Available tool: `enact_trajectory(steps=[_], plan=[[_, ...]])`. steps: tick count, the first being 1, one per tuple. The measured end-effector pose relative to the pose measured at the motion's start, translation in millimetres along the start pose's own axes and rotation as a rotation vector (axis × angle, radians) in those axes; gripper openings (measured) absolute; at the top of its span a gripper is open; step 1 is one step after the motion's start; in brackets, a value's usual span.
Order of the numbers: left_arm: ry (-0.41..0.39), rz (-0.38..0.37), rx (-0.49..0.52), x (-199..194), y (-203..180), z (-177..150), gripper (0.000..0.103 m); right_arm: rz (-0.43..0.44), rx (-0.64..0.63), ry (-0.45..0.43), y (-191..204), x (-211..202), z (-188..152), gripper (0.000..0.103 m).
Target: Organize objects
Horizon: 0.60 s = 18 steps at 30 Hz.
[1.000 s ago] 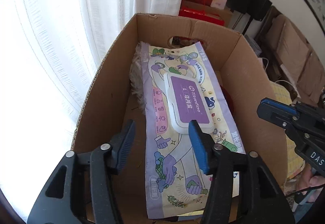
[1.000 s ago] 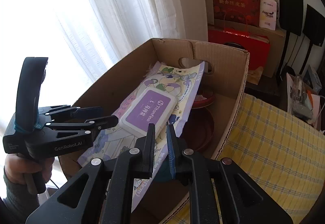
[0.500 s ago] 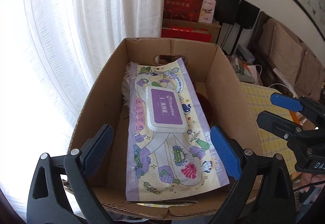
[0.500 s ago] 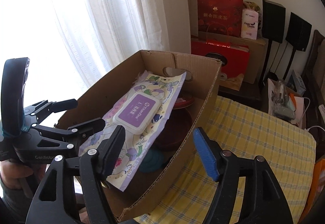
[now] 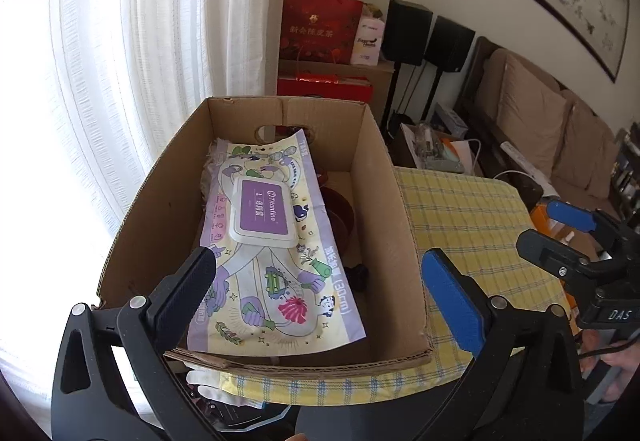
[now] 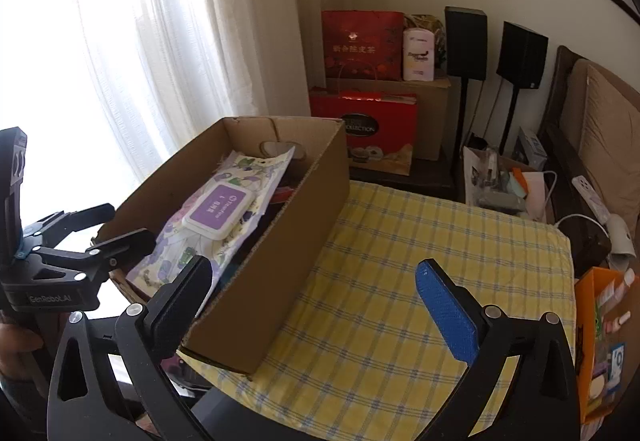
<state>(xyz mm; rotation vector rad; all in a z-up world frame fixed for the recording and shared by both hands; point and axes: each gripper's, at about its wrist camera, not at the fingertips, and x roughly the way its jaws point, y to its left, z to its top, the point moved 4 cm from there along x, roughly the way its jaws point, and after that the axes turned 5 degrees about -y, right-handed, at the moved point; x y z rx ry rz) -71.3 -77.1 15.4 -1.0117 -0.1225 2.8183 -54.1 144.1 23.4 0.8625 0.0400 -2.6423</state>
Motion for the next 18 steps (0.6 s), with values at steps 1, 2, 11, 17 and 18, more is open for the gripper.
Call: enact_trajectory(steps=[1,2,11,17,18], plan=[[-0.003,0.006,0.006,-2,-4,-2,0.103,-0.011,0.002,-0.001,-3,-3,-3,0.103],[-0.006,0.014,0.005,-4,-8,-4,0.103,-0.024,0.008,-0.003,-6,-8,-6,0.103],[-0.016,0.088,0.039,-14,-32,-30,0.103,-0.137,0.059,-0.017,-23,-42,-39,0.103],[-0.019,0.072,0.045,-26,-50,-51,0.103,-0.182,0.141,-0.015,-32,-62,-69,0.103],[-0.021,0.078,0.049,-28,-52,-54,0.103,-0.197,0.149,-0.017,-33,-66,-73,0.103]])
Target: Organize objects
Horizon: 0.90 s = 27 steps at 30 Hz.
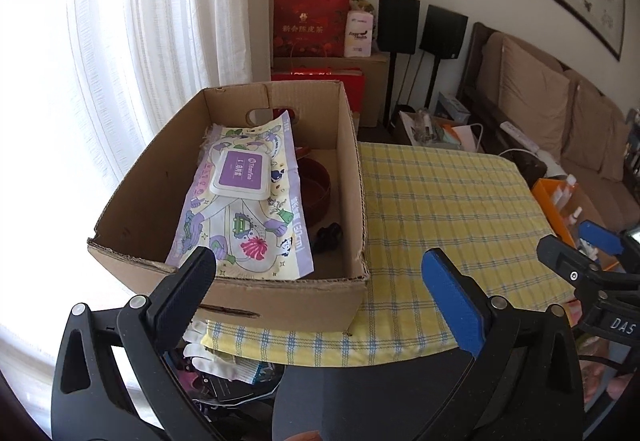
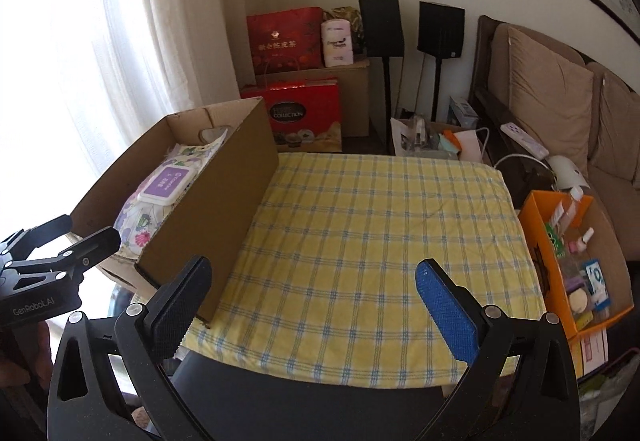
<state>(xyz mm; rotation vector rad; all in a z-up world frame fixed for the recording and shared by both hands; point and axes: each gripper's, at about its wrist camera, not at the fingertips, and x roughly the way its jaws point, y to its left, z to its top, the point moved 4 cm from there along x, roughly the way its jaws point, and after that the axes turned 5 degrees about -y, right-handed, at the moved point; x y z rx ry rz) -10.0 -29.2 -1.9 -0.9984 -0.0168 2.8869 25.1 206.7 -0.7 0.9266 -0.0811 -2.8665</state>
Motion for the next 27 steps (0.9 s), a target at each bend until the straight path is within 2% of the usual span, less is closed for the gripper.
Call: enact_trajectory(steps=[8,13,17,27], plan=[[0.011,0.006,-0.036,-8,1,-15,0.103,-0.091,-0.002,-0.028,-10,-27,-16,0.103],[0.004,0.046,-0.024,-10,2,-21,0.103,-0.106,-0.014,-0.011,-7,-29,-27,0.103],[-0.007,0.031,-0.049,-16,5,-22,0.103,-0.110,-0.011,0.001,-8,-26,-33,0.103],[-0.027,0.061,-0.031,-24,8,-20,0.103,-0.118,0.021,-0.025,-14,-31,-25,0.103]])
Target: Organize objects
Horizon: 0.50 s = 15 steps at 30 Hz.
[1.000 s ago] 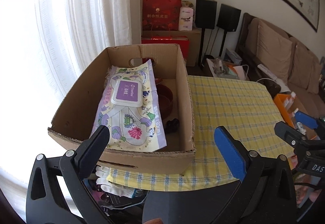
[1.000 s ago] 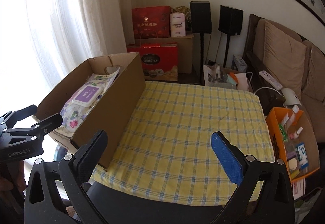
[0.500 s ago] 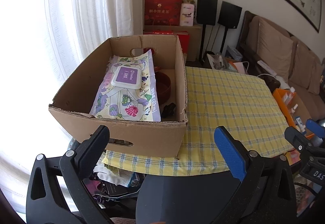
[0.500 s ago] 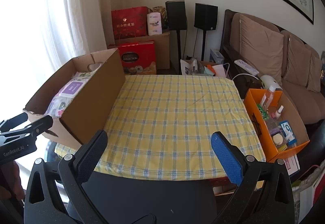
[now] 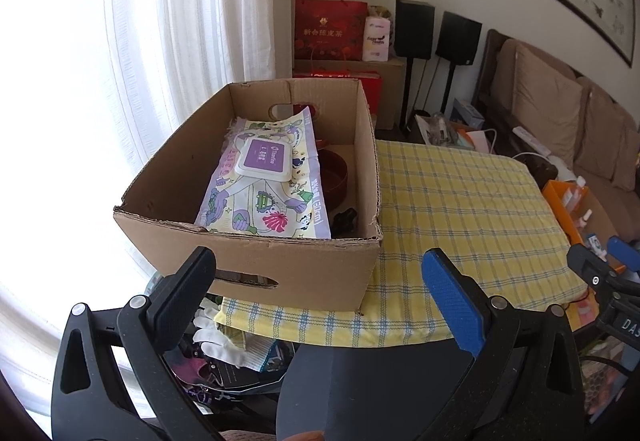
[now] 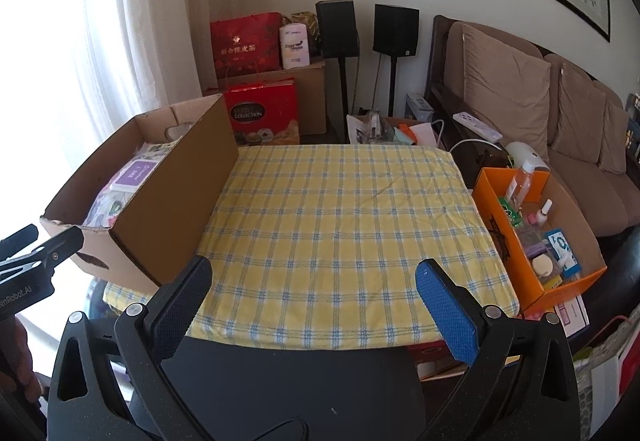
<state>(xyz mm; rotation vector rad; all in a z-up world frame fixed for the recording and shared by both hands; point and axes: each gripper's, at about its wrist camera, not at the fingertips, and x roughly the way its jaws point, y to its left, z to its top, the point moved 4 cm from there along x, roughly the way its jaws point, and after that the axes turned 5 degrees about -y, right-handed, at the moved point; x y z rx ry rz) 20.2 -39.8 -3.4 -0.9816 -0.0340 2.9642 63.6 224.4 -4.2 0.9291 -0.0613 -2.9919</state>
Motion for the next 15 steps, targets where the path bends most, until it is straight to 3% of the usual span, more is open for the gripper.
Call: enact_trajectory(steps=[15], plan=[[0.023,-0.003,0.006,3.3,-1.0,-1.7,0.103,-0.001,-0.007,-0.001,1.9,0.4,0.5,0.103]])
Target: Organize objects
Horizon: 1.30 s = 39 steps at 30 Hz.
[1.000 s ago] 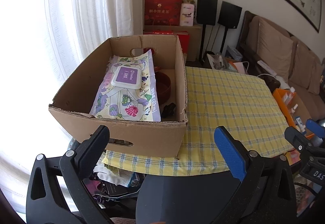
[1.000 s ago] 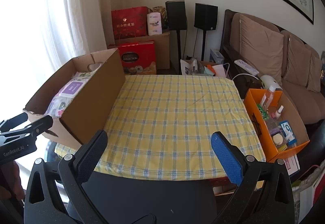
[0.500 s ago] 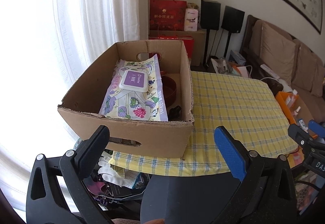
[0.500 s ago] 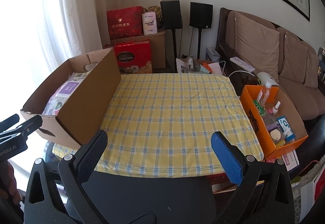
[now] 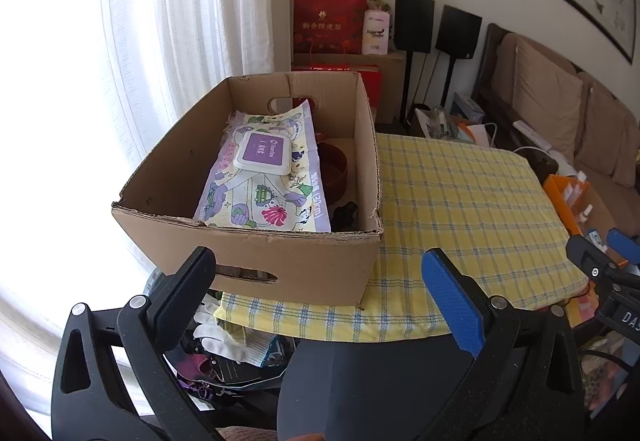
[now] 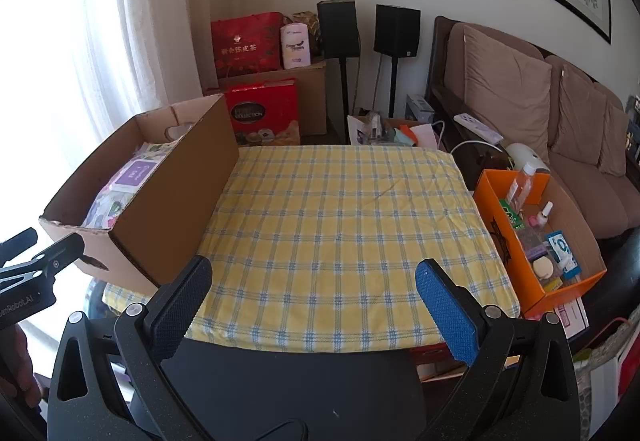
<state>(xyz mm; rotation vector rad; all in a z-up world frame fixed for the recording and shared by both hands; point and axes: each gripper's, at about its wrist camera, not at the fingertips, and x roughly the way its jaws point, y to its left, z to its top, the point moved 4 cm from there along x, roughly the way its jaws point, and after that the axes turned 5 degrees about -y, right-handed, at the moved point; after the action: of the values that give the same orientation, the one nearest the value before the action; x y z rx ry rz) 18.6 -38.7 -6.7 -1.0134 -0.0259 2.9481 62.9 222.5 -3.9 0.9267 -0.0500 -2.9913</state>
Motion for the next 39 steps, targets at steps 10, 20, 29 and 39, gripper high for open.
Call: enact_trajectory(steps=[10,20,29,39], plan=[[0.003,0.001,0.000,1,2,0,0.103,0.003,-0.016,0.004,6,2,1,0.103],[0.000,-0.012,0.009,0,-3,-1,0.103,0.008,-0.028,0.001,13,4,4,0.103],[0.001,-0.007,0.004,0,-1,-1,0.103,0.011,-0.030,0.001,13,4,3,0.103],[0.005,-0.013,0.013,0,-4,-2,0.103,0.015,-0.028,0.005,17,5,2,0.103]])
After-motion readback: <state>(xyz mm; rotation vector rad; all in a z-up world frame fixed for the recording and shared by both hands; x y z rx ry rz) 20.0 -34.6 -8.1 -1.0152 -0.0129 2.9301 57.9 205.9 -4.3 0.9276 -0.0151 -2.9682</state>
